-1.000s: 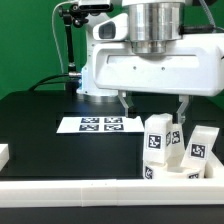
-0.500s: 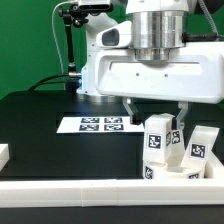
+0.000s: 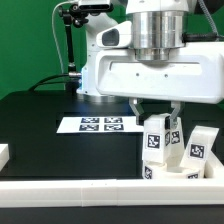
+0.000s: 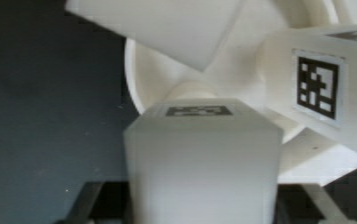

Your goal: Assemble stool

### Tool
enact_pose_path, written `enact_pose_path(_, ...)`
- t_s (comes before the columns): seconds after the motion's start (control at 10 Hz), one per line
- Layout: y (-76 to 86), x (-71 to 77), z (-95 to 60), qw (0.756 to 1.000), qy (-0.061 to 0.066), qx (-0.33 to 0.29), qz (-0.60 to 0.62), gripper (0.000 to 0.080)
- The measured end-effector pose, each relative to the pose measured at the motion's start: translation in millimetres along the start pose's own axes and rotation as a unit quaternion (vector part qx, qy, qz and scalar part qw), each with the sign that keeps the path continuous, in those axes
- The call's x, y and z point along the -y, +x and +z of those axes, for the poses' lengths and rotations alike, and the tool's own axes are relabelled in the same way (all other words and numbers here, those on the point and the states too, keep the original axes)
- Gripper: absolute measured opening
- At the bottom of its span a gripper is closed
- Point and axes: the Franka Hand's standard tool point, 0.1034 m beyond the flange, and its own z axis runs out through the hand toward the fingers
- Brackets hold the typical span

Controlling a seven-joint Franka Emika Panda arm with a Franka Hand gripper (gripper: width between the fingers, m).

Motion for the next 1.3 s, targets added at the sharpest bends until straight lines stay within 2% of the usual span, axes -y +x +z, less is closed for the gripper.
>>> enact_pose_path(0.3, 6.7, -0.9, 0.3, 0.99, 0.041, 0.0, 0.138, 0.0337)
enact_pose_path(0.5, 0.8, 3.1, 0.1, 0.977, 0.043, -0.002, 0.208, 0.0337)
enact_pose_path(1.0, 0.7, 4.4, 0.1, 0.935, 0.045, 0.005, 0.352, 0.0337)
enact_pose_path(1.3, 1.5, 7.7, 0.7, 0.888, 0.051, 0.006, 0.457, 0.0337)
